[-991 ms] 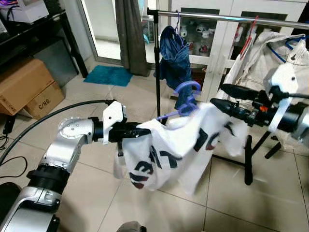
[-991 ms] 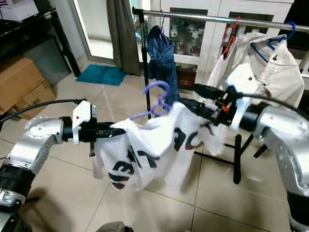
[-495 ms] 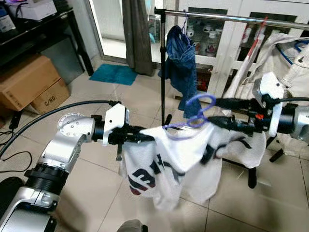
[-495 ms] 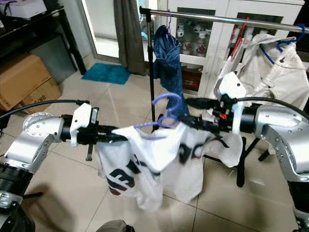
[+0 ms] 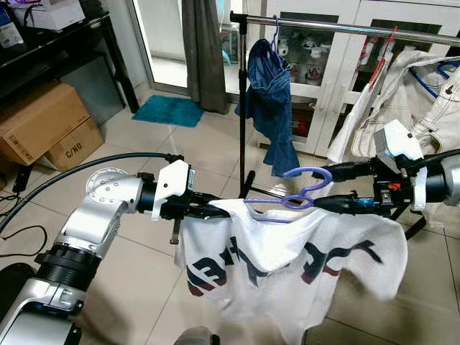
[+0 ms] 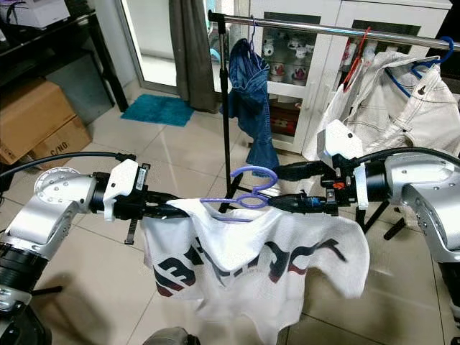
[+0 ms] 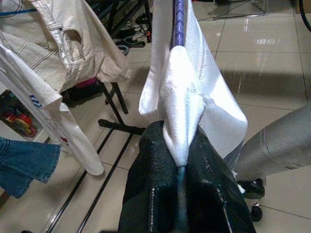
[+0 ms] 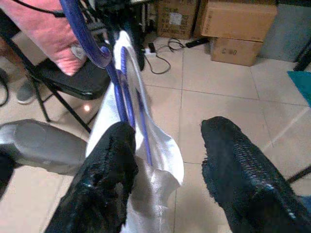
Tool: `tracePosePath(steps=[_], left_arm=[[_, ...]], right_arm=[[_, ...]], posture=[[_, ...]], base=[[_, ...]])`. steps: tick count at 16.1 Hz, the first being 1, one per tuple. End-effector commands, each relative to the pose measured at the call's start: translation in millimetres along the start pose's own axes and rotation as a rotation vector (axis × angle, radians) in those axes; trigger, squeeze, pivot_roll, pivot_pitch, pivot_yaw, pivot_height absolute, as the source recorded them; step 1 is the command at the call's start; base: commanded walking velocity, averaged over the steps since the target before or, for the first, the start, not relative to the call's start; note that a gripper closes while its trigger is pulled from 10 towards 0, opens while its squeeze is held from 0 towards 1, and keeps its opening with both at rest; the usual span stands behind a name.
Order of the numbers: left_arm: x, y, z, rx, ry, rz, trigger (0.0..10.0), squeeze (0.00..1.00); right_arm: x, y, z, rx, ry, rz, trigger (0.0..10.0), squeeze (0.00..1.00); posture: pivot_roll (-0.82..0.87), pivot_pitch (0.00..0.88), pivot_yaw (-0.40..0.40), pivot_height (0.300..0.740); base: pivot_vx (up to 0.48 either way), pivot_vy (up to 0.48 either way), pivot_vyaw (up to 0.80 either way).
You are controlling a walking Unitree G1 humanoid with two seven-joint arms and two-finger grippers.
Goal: Hang hanger
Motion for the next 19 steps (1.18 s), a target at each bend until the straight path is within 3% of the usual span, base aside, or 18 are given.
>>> tracePosePath(steps=[1,2,3,4,7,8,11,14,17,18,19], left_arm=[[-3.7,12.2,0.1,0.021,0.004,-0.049,0.0,0.00],[-3.8,11.8,0.3,0.018,0.004,-0.047,0.0,0.00],[-3.7,10.8,0.5,0.010,0.003,-0.049,0.0,0.00],[-3.7,10.5,0.6,0.008,0.002,-0.049,0.0,0.00],[-4.5,9.9,0.8,0.005,0.005,-0.050,0.0,0.00],[-5.1,9.4,0.9,0.001,0.007,-0.050,0.0,0.00],[-5.7,5.1,1.4,-0.016,0.013,-0.045,0.0,0.00],[-8.2,-1.7,1.9,-0.033,0.031,-0.031,0.0,0.00],[-9.6,-2.4,1.5,-0.034,0.038,-0.029,0.0,0.00],[-10.6,-1.6,1.8,-0.031,0.041,-0.032,0.0,0.00],[-11.0,0.1,1.6,-0.025,0.042,-0.035,0.0,0.00]], right_arm=[[-6.7,5.5,-9.1,0.038,0.062,-0.001,3.4,0.00],[-8.9,6.2,-11.3,0.052,0.073,-0.015,1.8,0.00],[-10.0,6.1,-11.8,0.056,0.078,-0.021,1.0,0.00],[-10.3,5.9,-11.5,0.055,0.080,-0.022,1.7,0.00],[-12.3,10.4,-10.6,0.090,0.087,-0.048,8.4,0.00],[-13.7,13.6,-11.3,0.113,0.093,-0.061,10.0,0.00],[-14.2,12.6,-8.7,0.120,0.085,-0.077,10.0,0.00],[-5.9,16.8,-4.4,0.173,0.037,-0.123,10.0,0.00],[0.9,10.4,-7.4,0.155,-0.021,-0.138,10.0,0.00],[-0.6,9.9,-9.4,0.152,-0.016,-0.142,10.0,1.00],[-3.8,8.3,-15.3,0.121,-0.009,-0.120,10.0,1.00]], posture=[[0.11,0.000,0.051,0.740],[0.11,0.000,0.050,0.740],[0.11,0.000,0.052,0.740],[0.11,0.000,0.052,0.740],[0.11,0.000,0.055,0.740],[0.11,0.000,0.056,0.740],[0.11,0.000,0.057,0.740],[0.11,0.000,0.057,0.740],[0.11,0.000,0.055,0.740],[0.11,0.000,0.055,0.740],[0.11,0.000,0.055,0.740]], base=[[0.000,0.000,0.00],[0.000,0.000,0.00],[0.000,0.000,0.00],[0.000,0.000,0.00],[0.000,0.000,0.00],[0.000,0.000,0.00],[0.000,0.000,0.00],[0.000,0.000,0.00],[0.000,0.000,0.00],[0.000,0.000,0.00],[0.000,0.000,0.00]])
Point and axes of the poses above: a point about 5 cm out from each wrist's last joint towards the gripper, its own z axis pointing back from the gripper into the wrist, its own y axis along the axis of the wrist's last joint, x = y × z, the point moved 3 cm from there along -z, pointing out of the wrist towards the gripper, and after that the axes turned 11 degrees about z, right-handed, at the moved point
